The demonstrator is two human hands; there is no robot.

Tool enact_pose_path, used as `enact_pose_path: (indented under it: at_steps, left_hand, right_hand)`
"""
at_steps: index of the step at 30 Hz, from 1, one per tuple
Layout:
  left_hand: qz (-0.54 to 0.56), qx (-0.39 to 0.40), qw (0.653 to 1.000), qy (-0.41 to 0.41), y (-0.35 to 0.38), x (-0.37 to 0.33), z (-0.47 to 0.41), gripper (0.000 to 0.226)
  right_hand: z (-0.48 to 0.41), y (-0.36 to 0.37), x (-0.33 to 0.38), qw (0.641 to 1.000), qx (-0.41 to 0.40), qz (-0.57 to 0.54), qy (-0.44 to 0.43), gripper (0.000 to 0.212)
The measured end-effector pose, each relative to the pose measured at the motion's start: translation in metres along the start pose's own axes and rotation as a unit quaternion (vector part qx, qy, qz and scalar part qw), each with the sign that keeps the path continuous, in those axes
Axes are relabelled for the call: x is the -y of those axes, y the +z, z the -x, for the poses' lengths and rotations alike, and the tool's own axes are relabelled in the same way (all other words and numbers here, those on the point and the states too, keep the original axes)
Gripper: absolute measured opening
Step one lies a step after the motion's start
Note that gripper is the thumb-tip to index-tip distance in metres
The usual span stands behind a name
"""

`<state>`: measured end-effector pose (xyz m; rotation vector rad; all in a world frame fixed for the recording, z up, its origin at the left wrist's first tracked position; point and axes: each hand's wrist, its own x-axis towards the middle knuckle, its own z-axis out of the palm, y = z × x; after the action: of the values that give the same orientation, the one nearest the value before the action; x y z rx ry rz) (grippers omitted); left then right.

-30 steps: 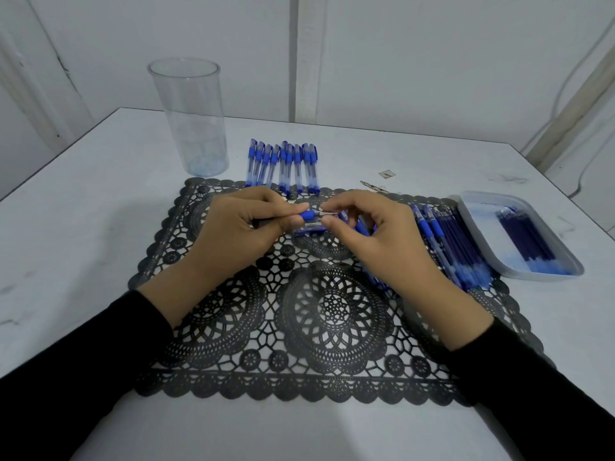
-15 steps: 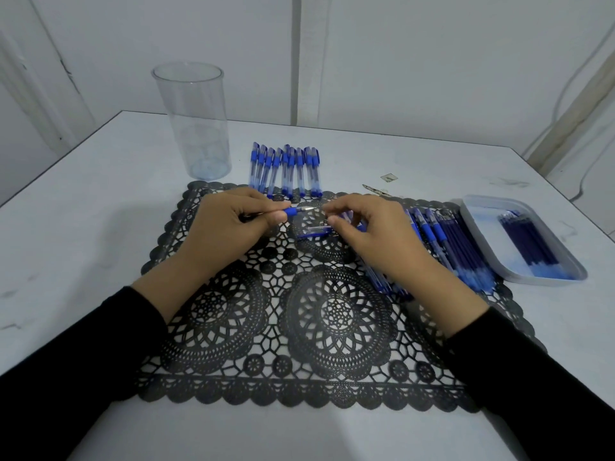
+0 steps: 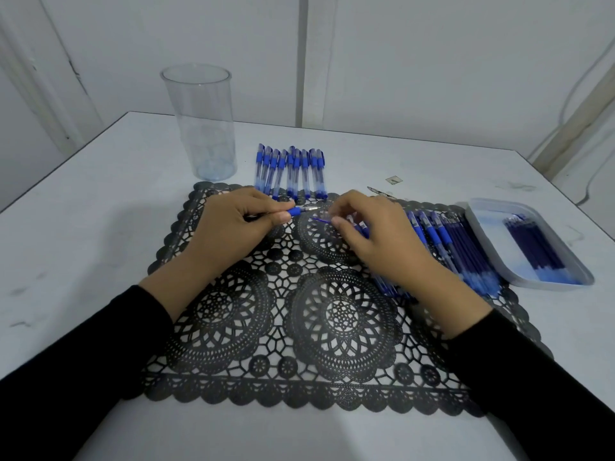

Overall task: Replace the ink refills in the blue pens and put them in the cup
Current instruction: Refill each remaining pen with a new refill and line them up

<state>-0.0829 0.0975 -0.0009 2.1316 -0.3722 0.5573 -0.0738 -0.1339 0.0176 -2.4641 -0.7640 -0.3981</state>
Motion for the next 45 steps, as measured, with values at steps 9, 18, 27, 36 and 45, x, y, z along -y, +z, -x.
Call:
enact_pose_path:
  at_steps: [9,18,27,36,45]
  left_hand:
    - [0.02,0.006,1.0,0.02,0.002,-0.006,0.002,0.026]
    - [0.019,-0.014,0.998,0.056,0.008,-0.013,0.007,0.023]
    - [0.069,-0.019,0.997,0.039,0.008,-0.028,0.0,0.023]
    - [0.014,0.027,0.999,0.036,0.0,-0.014,0.001,0.032]
    - [-0.267,0.129,0.955,-0.034,0.004,0.014,-0.002,0.064]
  right_hand:
    - [0.003,-0.007,0.013,0.987,-0.059,-0.144,0.046,0.012]
    - [0.005,0.002,0.021,0.969,-0.087,-0.222,0.07,0.011]
    - [0.003,-0.01,0.025,0.954,-0.103,-0.276,0.062,0.013]
    - [-0.009,-0.039,0.028,0.899,-0.158,-0.396,0.104,0.016]
    - [-0.022,-0.029,0.013,0.963,-0.011,-0.228,0.14,0.017]
